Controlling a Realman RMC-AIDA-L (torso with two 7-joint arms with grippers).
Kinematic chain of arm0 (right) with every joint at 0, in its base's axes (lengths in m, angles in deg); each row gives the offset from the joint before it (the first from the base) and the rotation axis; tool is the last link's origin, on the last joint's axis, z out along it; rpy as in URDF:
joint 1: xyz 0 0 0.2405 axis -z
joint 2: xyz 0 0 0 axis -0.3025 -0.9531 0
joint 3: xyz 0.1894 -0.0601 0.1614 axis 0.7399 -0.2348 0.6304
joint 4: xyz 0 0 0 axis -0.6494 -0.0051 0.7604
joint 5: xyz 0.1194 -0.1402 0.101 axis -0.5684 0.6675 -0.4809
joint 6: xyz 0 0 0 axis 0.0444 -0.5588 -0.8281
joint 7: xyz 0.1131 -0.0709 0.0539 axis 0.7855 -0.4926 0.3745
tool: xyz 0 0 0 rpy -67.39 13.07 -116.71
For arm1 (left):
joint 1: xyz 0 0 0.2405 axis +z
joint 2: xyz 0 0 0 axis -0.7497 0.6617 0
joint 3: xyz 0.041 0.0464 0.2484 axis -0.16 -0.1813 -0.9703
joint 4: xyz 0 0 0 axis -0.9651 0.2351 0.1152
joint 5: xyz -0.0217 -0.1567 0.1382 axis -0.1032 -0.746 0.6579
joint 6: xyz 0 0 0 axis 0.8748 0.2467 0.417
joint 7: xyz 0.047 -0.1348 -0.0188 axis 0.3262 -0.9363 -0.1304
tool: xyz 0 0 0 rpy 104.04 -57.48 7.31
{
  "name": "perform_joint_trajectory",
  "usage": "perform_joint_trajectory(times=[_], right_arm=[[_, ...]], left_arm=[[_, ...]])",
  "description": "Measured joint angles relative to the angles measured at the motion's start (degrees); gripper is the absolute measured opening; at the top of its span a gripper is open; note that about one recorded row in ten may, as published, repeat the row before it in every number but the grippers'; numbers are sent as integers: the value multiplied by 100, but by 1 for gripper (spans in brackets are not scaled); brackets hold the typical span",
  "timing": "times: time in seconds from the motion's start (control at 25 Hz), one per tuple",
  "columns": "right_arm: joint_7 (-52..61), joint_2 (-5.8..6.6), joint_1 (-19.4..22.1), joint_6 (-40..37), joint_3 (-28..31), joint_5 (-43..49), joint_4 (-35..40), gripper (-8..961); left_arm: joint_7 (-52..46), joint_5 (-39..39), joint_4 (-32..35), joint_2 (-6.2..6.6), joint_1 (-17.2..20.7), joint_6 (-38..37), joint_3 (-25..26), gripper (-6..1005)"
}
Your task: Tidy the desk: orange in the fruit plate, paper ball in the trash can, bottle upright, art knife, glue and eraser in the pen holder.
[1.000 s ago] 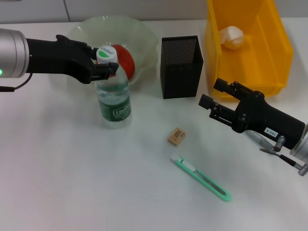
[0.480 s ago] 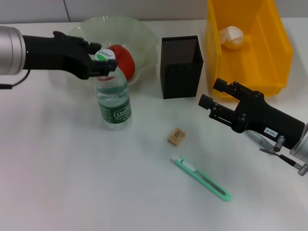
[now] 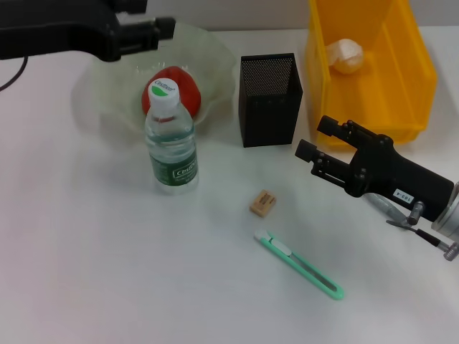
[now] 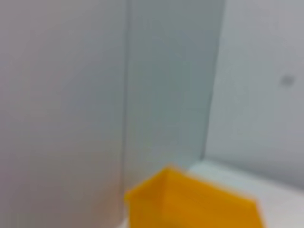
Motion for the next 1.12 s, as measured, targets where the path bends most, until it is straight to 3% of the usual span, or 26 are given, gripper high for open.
perform_joint_trajectory(times=[0.28, 0.48, 0.56, 0.6, 0.96, 1.12], right_arm=[[0, 3, -14, 2, -9, 0, 0, 738], [0, 9, -24, -18, -10, 0, 7, 738], [0, 9, -25, -24, -10, 0, 8, 737], [0, 9, -25, -29, -10, 0, 9, 737], [35, 28, -42, -159, -18, 26, 60, 737], [49, 78, 1, -491, -19, 52, 307, 737]], left_arm=[[1365, -1611, -411, -7, 363, -340, 17, 654], [2941, -2654, -1718, -5, 405, -1358, 4, 681], [3474, -2719, -2635, 3, 285, -1839, 18, 692], [3474, -2719, -2635, 3, 285, -1839, 18, 698], [5796, -2636, -5103, 17, 313, -2395, 3, 765], [6069, -2370, -5551, 28, 311, -2370, -5, 800]])
